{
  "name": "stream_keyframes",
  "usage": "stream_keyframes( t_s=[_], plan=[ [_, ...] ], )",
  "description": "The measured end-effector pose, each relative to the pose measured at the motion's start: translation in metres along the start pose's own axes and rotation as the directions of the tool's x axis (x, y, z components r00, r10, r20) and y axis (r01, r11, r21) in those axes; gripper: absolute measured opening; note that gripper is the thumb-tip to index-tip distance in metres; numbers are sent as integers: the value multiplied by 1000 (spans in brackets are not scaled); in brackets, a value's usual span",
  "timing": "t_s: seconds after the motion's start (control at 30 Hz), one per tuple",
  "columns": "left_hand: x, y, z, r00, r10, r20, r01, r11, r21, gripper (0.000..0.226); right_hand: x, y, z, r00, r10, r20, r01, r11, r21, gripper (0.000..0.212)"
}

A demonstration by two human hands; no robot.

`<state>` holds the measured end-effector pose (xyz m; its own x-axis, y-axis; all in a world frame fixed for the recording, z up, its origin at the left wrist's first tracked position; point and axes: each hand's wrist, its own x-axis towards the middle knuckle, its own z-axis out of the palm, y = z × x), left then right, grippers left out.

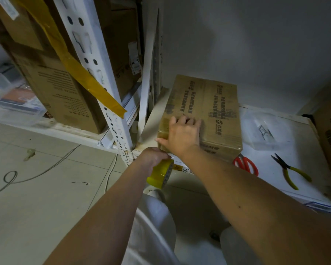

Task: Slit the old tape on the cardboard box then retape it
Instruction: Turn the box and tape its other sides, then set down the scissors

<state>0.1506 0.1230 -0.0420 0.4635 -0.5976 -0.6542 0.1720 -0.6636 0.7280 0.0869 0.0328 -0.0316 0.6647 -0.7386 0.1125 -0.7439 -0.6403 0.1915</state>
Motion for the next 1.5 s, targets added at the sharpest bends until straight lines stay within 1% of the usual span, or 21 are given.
stream_keyframes(
  t_s=[0.1, 0.23, 0.3, 0.37, 0.4, 0.47, 0.5, 0.53, 0.57, 0.63, 0.67, 0.7, 0.77, 0.8, 0.93, 1.07, 1.13, 1.23, 1.3, 1.4, 1.5],
  plan=[
    [0, -1, 6, 1000, 3, 16, -4, 1000, 3, 23, 3, 0, -3, 999, -43, 24, 44, 999, -31, 81],
    [-4, 3, 15, 999, 13, 29, -13, 1000, -3, 25, -3, 21, -7, 987, -162, 18, 163, 987, -16, 69],
    [-8, 6, 19, 999, 20, 45, -19, 1000, -6, 26, -8, 44, -8, 962, -270, 29, 267, 960, 86, 65],
    [-12, 10, 23, 997, 29, 69, -28, 1000, -5, 20, -16, 76, -11, 943, -327, 65, 301, 919, 253, 60],
    [-13, 12, 25, 997, 34, 76, -34, 999, -1, 19, -21, 93, -13, 947, -316, 56, 286, 910, 299, 58],
    [-15, 15, 31, 996, 38, 78, -39, 999, 9, 26, -34, 130, -13, 974, -225, -1, 215, 931, 296, 59],
    [-16, 17, 35, 996, 40, 78, -41, 999, 17, 30, -42, 148, -11, 985, -173, -3, 166, 942, 291, 60],
    [-18, 18, 39, 996, 43, 77, -45, 999, 22, 33, -51, 164, -11, 990, -140, 25, 125, 942, 310, 63],
    [-20, 20, 44, 996, 45, 79, -48, 998, 35, 36, -61, 178, -10, 989, -123, 86, 86, 935, 345, 65],
    [-22, 22, 53, 995, 39, 92, -45, 997, 67, 36, -77, 194, -6, 973, -129, 189, 44, 916, 398, 61],
    [-24, 23, 57, 994, 42, 97, -50, 996, 78, 33, -82, 196, -2, 971, -131, 199, 37, 909, 416, 53],
    [-25, 24, 61, 993, 50, 106, -60, 994, 95, 29, -85, 195, 4, 976, -123, 179, 39, 909, 414, 44],
    [-26, 26, 69, 991, 68, 119, -82, 990, 119, 29, -87, 192, 13, 989, -101, 110, 49, 915, 400, 29],
    [-27, 26, 72, 990, 75, 119, -89, 988, 124, 31, -88, 190, 16, 992, -96, 81, 54, 911, 410, 26],
    [-30, 25, 76, 992, 84, 96, -96, 987, 129, 38, -89, 178, 21, 996, -85, 20, 65, 871, 488, 30],
    [-28, 25, 75, 993, 105, 49, -109, 989, 99, 38, -90, 165, 17, 998, -53, 30, 27, 834, 552, 38],
    [-28, 24, 75, 994, 106, 30, -109, 989, 100, 37, -91, 158, 15, 998, -52, 16, 37, 860, 509, 34],
    [-29, 20, 77, 994, 108, 35, -111, 986, 124, 35, -91, 144, 10, 1000, -19, -16, 23, 943, 331, 35],
    [-31, 18, 78, 994, 104, 43, -108, 986, 128, 31, -90, 136, 8, 999, -4, -51, 16, 968, 249, 36],
    [-34, 14, 80, 991, 103, 88, -115, 983, 140, 29, -92, 133, 10, 993, -22, -118, 48, 974, 223, 34],
    [-36, 13, 84, 980, 121, 158, -147, 975, 166, 13, -93, 140, 15, 986, -71, -149, 108, 960, 257, 32]
  ],
)
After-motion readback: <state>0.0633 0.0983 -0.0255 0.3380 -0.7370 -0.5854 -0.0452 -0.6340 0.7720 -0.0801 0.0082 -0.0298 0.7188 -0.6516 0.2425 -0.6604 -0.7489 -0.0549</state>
